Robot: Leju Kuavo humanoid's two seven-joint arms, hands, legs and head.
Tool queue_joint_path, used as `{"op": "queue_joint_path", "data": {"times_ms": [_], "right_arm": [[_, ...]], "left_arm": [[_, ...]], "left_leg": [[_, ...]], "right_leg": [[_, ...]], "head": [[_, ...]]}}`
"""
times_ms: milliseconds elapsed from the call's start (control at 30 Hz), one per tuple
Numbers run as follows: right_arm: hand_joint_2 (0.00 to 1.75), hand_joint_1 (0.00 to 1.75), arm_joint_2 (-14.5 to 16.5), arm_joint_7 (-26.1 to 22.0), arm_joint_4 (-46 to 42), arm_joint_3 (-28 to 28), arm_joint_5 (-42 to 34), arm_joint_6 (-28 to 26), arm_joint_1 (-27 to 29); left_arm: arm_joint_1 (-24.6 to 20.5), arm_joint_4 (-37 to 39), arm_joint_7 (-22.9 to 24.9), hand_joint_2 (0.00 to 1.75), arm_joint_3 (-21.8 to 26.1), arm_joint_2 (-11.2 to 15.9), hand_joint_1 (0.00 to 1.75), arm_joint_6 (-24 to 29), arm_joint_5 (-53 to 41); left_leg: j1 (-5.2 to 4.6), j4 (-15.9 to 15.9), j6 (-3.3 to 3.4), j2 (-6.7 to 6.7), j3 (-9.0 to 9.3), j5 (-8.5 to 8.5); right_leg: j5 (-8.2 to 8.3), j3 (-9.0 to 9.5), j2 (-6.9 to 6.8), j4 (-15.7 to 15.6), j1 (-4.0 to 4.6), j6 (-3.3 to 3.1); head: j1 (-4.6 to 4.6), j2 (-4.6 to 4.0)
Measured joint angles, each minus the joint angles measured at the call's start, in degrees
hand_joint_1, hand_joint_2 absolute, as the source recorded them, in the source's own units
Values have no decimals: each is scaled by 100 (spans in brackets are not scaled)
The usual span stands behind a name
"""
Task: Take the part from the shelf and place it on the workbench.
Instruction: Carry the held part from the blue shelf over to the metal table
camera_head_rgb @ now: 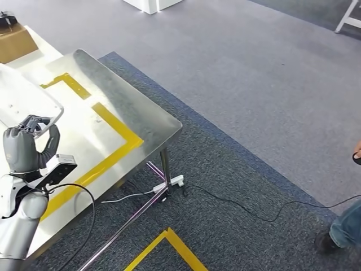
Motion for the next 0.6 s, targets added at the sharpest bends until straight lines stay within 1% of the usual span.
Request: {"op": "queue_joint_path", "data": {"times_ms": [33, 67, 100, 133, 167, 200, 233, 267, 300, 333, 367, 400, 433, 467, 500, 533, 567, 600], "right_arm": [[0, 0, 0, -1, 1, 0, 3, 2, -3], [0, 0, 0, 1, 1, 0, 4, 5, -9], [0, 0, 1, 3, 1, 1, 6, 8, -15], [0, 0, 8, 5, 1, 1, 11, 11, -19], [0, 0, 14, 6, 0, 2, 18, 14, -20], [0, 0, 20, 6, 0, 2, 26, 14, -17], [0, 0, 25, 5, 0, 2, 33, 9, -14], [0, 0, 23, 4, 1, 1, 38, 2, -11], [0, 0, 23, 4, 1, 1, 42, -8, -9], [0, 0, 22, 4, 1, 1, 43, -20, -7], [0, 0, 22, 4, 1, 2, 44, -30, -7], [0, 0, 22, 5, 1, 2, 44, -40, -7], [0, 0, 22, 5, 1, 2, 44, -47, -8], [0, 0, 22, 5, 1, 2, 44, -50, -10], [0, 0, 22, 3, 1, 2, 44, -54, -13], [0, 0, 21, 2, 1, 2, 44, -55, -16], [0, 0, 20, 0, 1, 2, 44, -57, -19], [0, 0, 19, -1, 1, 2, 44, -58, -24]], "left_arm": [[-7, 13, 13, 175, -4, 9, 175, 20, -25], [-12, 27, 28, 175, -10, 23, 175, 44, -69], [-15, 45, 51, 175, -20, 45, 175, 74, -134], [-13, 63, 78, 175, -31, 69, 175, 112, -225], [-20, 83, 111, 175, -43, 96, 175, 159, -329], [-40, 104, 146, 175, -55, 117, 175, 212, -431], [-63, 127, 181, 175, -69, 128, 175, 267, -538], [-87, 150, 214, 175, -81, 136, 175, 315, -649], [-100, 177, 250, 175, -92, 135, 175, 349, -775], [-103, 206, 286, 175, -102, 134, 175, 365, -902], [-102, 233, 312, 175, -108, 134, 175, 370, -1020], [-103, 257, 330, 175, -114, 134, 175, 372, -1125], [-108, 274, 338, 175, -121, 133, 175, 373, -1210], [-118, 286, 340, 175, -127, 131, 175, 375, -1280], [-138, 296, 339, 175, -134, 125, 175, 376, -1338], [-157, 304, 339, 175, -142, 113, 175, 378, -1389], [-171, 312, 338, 175, -147, 101, 175, 380, -1427], [-178, 323, 338, 175, -151, 90, 175, 381, -1456]], "left_leg": [[6, 11, -36, -59, -20, 5], [14, 12, -76, -120, -42, 20], [27, 8, -113, -183, -56, 34], [30, 14, -148, -172, -67, 32], [23, 77, -178, -77, -96, -11], [14, 239, -205, 67, -168, -108], [13, 519, -229, 239, -296, -258], [21, 894, -253, 353, -472, -432], [37, 1275, -274, 399, -656, -582], [49, 1545, -286, 415, -787, -653], [56, 1609, -290, 423, -819, -612], [57, 1438, -283, 441, -732, -466], [49, 1073, -260, 502, -543, -252], [23, 669, -227, 635, -325, -90], [-11, 322, -189, 762, -150, 7], [-43, 104, -155, 862, -47, 40], [-69, 25, -128, 899, -20, 8], [-76, -3, -104, 845, -28, 2]], "right_leg": [[22, 86, 91, -164, -7, -9], [-4, 123, 111, -201, -4, -27], [1, 151, 55, -223, -3, -54], [12, 166, -8, -236, -5, -86], [18, 188, -75, -255, -13, -124], [22, 208, -146, -275, -23, -158], [17, 224, -221, -284, -20, -186], [5, 235, -294, -287, -14, -209], [-6, 240, -373, -286, -9, -220], [-19, 248, -450, -284, -4, -226], [-32, 259, -527, -284, -1, -224], [-48, 278, -600, -283, 2, -218], [-68, 306, -670, -283, 6, -207], [-91, 335, -735, -284, 17, -190], [-114, 354, -794, -283, 35, -169], [-132, 368, -855, -283, 55, -145], [-147, 377, -920, -289, 73, -121], [-160, 393, -991, -299, 87, -94]], "head": [[-2, 0], [-4, 0], [-5, 0], [-3, 0], [-17, 0], [-29, 0], [-44, 0], [-58, 0], [-58, 0], [-61, 0], [-61, 0], [-61, 0], [-61, 0], [-59, 0], [-61, 0], [-52, 0], [-48, 0], [-44, 0]]}}
